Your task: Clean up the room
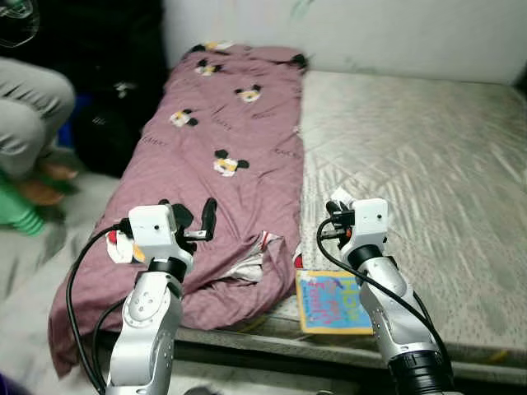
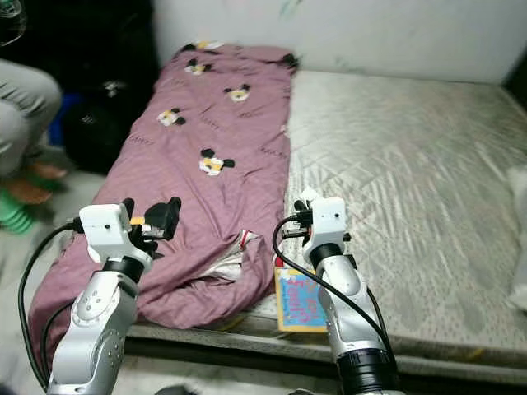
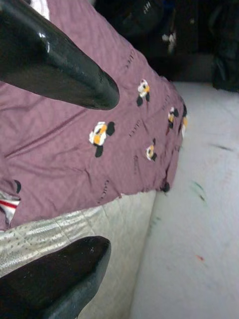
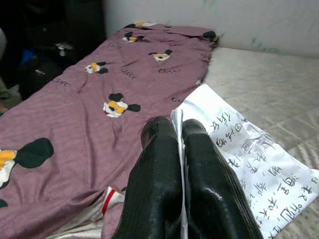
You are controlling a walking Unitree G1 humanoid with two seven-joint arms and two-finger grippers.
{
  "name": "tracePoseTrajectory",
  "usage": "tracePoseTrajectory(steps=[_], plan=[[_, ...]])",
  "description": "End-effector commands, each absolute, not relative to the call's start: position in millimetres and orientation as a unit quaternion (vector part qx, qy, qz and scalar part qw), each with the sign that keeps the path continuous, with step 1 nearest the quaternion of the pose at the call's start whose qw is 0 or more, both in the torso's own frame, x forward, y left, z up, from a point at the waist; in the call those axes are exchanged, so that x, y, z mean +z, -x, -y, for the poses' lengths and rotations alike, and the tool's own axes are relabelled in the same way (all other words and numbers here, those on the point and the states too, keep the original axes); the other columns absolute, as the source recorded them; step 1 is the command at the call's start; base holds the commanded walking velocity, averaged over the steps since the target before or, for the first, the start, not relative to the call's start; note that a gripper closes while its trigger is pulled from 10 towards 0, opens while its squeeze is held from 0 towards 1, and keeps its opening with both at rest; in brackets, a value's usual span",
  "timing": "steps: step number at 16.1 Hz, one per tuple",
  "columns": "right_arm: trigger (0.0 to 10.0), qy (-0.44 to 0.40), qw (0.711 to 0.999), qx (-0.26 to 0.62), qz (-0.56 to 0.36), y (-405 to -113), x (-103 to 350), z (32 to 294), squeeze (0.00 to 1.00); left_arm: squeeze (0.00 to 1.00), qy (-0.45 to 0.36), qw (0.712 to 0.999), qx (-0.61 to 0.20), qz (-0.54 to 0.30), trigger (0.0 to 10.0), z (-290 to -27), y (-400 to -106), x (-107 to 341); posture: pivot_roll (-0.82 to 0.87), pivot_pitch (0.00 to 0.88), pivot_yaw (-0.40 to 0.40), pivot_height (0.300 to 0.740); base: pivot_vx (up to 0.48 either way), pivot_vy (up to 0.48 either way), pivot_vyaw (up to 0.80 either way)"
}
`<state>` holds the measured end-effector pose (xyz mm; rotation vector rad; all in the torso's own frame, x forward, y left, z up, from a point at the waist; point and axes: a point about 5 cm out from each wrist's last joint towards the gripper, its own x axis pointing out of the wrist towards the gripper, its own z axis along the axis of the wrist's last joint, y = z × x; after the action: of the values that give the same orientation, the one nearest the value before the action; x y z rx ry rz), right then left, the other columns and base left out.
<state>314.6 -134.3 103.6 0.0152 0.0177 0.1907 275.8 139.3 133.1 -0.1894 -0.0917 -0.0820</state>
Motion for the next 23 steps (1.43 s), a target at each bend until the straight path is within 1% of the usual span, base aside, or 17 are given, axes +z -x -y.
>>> tracePoseTrajectory(steps=[1,5,7,15,19,21,22,23], plan=[[10.0,-0.015,0.994,0.107,-0.008,-314.6,104.7,126.2,0.00,0.00,0.087,0.995,-0.025,0.037,10.0,-147.7,-274.3,129.6,0.01,0.119,-0.015,0.740,0.000,0.480,0.00],[10.0,-0.014,0.994,0.108,-0.007,-314.4,104.5,125.7,0.00,0.00,0.087,0.995,-0.024,0.037,10.0,-147.3,-274.1,129.3,0.01,0.116,-0.014,0.740,0.000,0.480,0.00],[10.0,-0.024,0.991,0.129,0.002,-313.7,106.6,121.6,0.00,0.00,0.086,0.995,-0.026,0.038,10.0,-145.6,-275.3,130.1,0.01,0.114,-0.014,0.740,0.000,0.480,0.00],[10.0,-0.012,0.990,0.138,0.004,-315.1,106.1,119.1,0.00,0.00,0.079,0.996,-0.025,0.036,10.0,-146.7,-277.6,130.2,0.02,0.102,-0.014,0.740,0.000,0.480,0.00],[10.0,-0.004,0.989,0.148,0.006,-318.9,107.1,115.1,0.00,0.00,0.081,0.995,-0.026,0.051,10.0,-146.4,-280.0,134.5,0.01,0.084,-0.007,0.740,0.000,0.480,0.00],[10.0,0.014,0.984,0.175,0.014,-318.8,111.9,107.6,0.00,0.00,0.065,0.995,-0.025,0.069,10.0,-146.6,-282.8,143.8,0.02,0.084,-0.020,0.740,0.000,0.000,0.00],[10.0,0.020,0.982,0.184,0.023,-318.6,114.8,105.5,0.00,0.00,0.053,0.996,-0.003,0.071,10.0,-157.0,-281.5,140.1,0.02,0.082,-0.024,0.740,0.000,0.000,0.80],[10.0,0.018,0.983,0.184,0.024,-320.1,115.6,107.0,0.00,0.00,0.051,0.996,0.011,0.068,10.0,-162.0,-281.4,137.3,0.02,0.075,-0.024,0.740,0.000,0.000,0.80]])
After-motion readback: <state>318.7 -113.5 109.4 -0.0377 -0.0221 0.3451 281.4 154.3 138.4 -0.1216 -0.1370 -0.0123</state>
